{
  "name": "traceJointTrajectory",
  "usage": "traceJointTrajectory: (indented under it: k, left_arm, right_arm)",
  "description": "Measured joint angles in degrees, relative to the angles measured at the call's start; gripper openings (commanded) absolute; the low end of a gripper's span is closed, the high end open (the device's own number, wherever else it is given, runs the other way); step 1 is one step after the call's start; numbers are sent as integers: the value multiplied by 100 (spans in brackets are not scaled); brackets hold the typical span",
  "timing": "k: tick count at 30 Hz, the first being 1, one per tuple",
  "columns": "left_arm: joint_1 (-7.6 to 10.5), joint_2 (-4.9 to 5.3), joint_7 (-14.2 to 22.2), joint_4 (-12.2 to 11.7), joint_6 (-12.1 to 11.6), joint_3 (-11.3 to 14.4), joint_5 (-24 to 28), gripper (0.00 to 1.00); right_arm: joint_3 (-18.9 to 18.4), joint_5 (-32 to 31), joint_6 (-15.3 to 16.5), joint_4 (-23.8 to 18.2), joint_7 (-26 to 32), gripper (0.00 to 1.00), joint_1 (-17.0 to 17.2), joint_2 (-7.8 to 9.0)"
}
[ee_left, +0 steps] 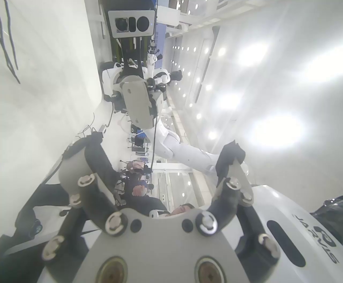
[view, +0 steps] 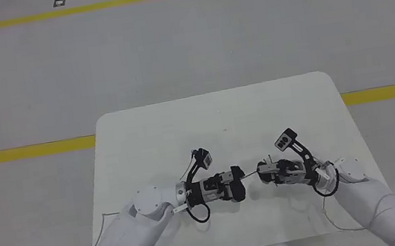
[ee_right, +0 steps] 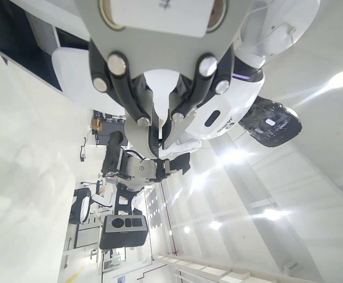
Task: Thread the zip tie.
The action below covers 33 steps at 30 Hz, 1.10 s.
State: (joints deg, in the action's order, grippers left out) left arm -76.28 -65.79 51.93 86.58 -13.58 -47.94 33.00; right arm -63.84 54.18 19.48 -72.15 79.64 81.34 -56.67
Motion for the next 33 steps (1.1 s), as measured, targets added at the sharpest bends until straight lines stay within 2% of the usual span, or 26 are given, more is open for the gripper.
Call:
traceJointTrajectory:
  k: [9, 17, 18, 19, 20, 23, 27, 33]
  left_arm:
    - [-1, 0, -19, 5, 8, 3, -11, 100]
    - [-28, 8, -223, 90, 18, 31, -15, 100]
    - [-28, 10, -234, 92, 13, 30, -14, 93]
    - [-29, 12, -245, 95, 7, 30, -9, 80]
    - [-29, 13, -249, 97, 3, 30, -4, 62]
    - [-28, 19, -252, 100, -12, 34, 11, 45]
    - [-23, 25, -255, 98, -18, 41, 24, 33]
    - [-15, 35, -256, 102, -26, 52, 43, 25]
  right_arm:
    - [-6, -6, 0, 2, -1, 0, 2, -3]
    - [-76, -120, -48, -276, -179, 0, 130, -12]
    - [-85, -123, -45, -285, -177, 0, 138, -14]
    - [-97, -124, -41, -297, -171, 0, 148, -17]
    - [-104, -125, -38, -306, -163, 0, 154, -19]
    - [-122, -132, -26, -332, -127, 0, 169, -28]
    - [-137, -154, -22, -365, -114, 0, 177, -41]
    - [-142, -302, -33, -402, -196, 0, 187, -59]
